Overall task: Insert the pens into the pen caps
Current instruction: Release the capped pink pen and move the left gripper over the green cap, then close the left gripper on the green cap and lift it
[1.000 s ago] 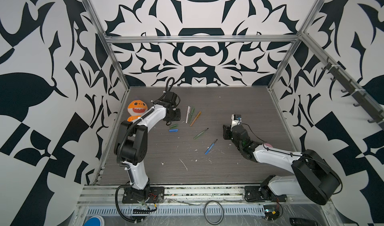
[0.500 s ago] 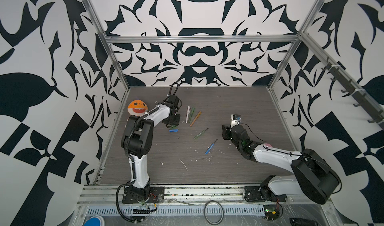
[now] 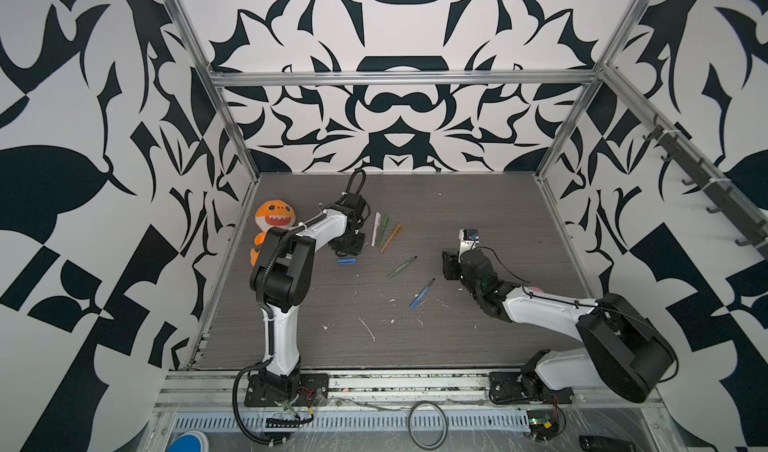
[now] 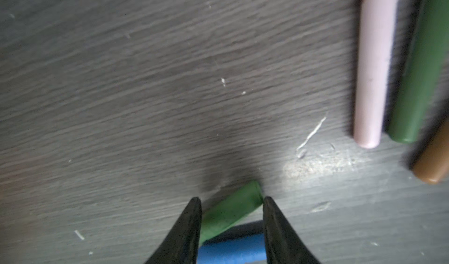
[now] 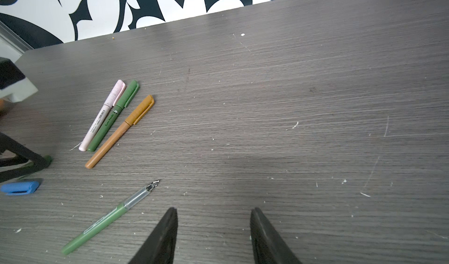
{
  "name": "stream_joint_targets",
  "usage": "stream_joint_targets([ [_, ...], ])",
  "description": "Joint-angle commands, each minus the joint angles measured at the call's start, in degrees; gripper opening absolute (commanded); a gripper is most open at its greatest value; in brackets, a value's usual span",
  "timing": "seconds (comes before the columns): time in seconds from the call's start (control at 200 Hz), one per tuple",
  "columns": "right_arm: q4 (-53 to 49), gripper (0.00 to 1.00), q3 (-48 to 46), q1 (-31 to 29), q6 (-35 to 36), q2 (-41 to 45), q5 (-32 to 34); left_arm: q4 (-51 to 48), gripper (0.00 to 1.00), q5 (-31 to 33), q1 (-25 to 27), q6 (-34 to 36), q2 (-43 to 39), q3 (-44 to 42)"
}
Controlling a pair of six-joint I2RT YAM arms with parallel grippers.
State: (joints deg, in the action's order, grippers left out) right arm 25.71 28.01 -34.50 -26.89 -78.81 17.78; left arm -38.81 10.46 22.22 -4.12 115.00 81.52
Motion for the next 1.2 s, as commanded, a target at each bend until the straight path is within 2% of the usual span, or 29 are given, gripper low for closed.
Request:
stream_joint_targets([
  [0.0,1.0,0.51,2.0,-0.3,0.0,0.3,0.1,-2.1,0.44,0.4,-0.1,0.6,0.9,1.2],
  [0.28,1.0,0.50,2.1,-0.2,0.0,0.2,-0.4,-0.9,0.39,3.8,-0.4,0.6,1.9,1.5],
  [0.565,1.0,0.49,2.2,-0.2,-0.1,0.4,-1.3,-0.6,0.38,6.2,-2.6,-1.5,1.6,1.5],
  [0.77,0.9,0.47,2.1,-0.3,-0.1,0.7,-1.7,-1.1,0.36,3.2,-4.5,-3.0,0.8,0.7],
  [0.92,0.8,0.45,2.1,-0.2,-0.2,0.9,-1.6,-1.7,0.30,0.0,-4.5,-4.2,0.4,-0.3],
  [1.19,0.8,0.43,2.1,-0.3,-0.2,0.8,-1.8,-1.4,0.27,-1.1,-4.4,-5.6,-1.0,-2.8],
])
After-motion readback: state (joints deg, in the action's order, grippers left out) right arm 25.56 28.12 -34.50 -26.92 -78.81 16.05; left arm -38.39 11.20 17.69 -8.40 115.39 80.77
